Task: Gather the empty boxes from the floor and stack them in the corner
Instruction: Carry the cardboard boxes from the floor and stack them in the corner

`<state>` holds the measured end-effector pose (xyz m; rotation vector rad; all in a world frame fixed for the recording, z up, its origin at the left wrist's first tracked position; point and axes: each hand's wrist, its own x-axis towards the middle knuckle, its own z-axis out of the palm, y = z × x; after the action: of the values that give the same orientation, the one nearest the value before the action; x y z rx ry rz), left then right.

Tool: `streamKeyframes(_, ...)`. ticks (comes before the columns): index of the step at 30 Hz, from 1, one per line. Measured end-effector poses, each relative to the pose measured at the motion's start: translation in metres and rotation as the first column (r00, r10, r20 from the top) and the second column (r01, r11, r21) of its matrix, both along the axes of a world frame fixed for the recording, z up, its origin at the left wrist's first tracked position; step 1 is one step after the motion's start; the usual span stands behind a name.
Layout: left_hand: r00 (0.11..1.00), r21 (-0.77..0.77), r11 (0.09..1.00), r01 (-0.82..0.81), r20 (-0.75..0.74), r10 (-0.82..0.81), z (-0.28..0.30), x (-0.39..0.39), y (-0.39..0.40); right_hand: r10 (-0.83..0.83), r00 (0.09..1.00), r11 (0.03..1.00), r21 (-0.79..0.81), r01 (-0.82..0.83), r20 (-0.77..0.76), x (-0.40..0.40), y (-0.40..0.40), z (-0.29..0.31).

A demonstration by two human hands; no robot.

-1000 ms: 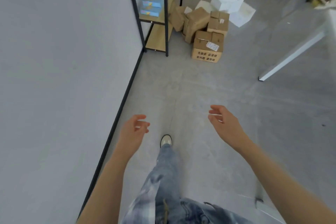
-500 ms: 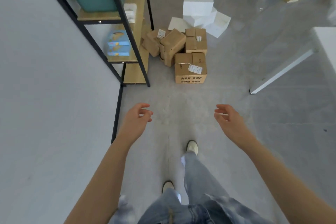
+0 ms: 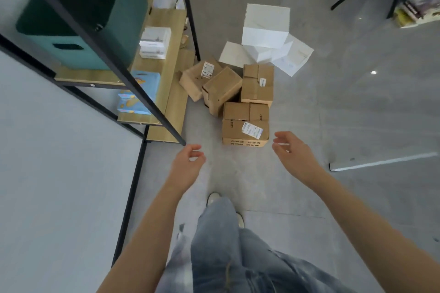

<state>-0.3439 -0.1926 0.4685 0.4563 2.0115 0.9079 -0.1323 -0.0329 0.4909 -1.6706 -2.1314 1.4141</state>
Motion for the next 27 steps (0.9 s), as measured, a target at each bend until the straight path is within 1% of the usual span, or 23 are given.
streamKeyframes(7,0.991,-0.061,0.994,-0.086,0.096,0.092,-0.029,-0.077,0.139,0.022,0.999,0.998,-0.059,-0.02,0.03,-0.082,0.147,-0.028)
streamKeyframes(13,0.98,-0.13,0.984,-0.12,0.143,0.139,-0.056,-0.141,0.249,0.041,0.997,0.994,-0.104,-0.034,0.066,-0.157,0.25,-0.055)
streamKeyframes(16,0.959,-0.159,0.967,-0.199,0.171,0.225,-0.084,-0.176,0.304,0.06,0.995,0.991,-0.127,-0.049,0.084,-0.199,0.304,-0.083)
streamKeyframes(19,0.919,-0.189,0.941,-0.28,0.232,0.32,-0.117,-0.197,0.344,0.076,0.992,0.987,-0.149,-0.06,0.105,-0.236,0.346,-0.117)
streamKeyframes(22,0.853,-0.223,0.901,-0.372,0.299,0.427,-0.171,-0.221,0.382,0.122,0.984,0.984,-0.149,-0.103,0.129,-0.277,0.39,-0.175)
streamKeyframes(24,0.816,-0.272,0.871,-0.409,0.317,0.483,-0.219,-0.237,0.401,0.155,0.975,0.98,-0.148,-0.132,0.156,-0.304,0.418,-0.226)
streamKeyframes(27,0.763,-0.297,0.824,-0.482,0.321,0.562,-0.292,-0.258,0.422,0.208,0.959,0.972,-0.15,-0.18,0.194,-0.338,0.451,-0.301)
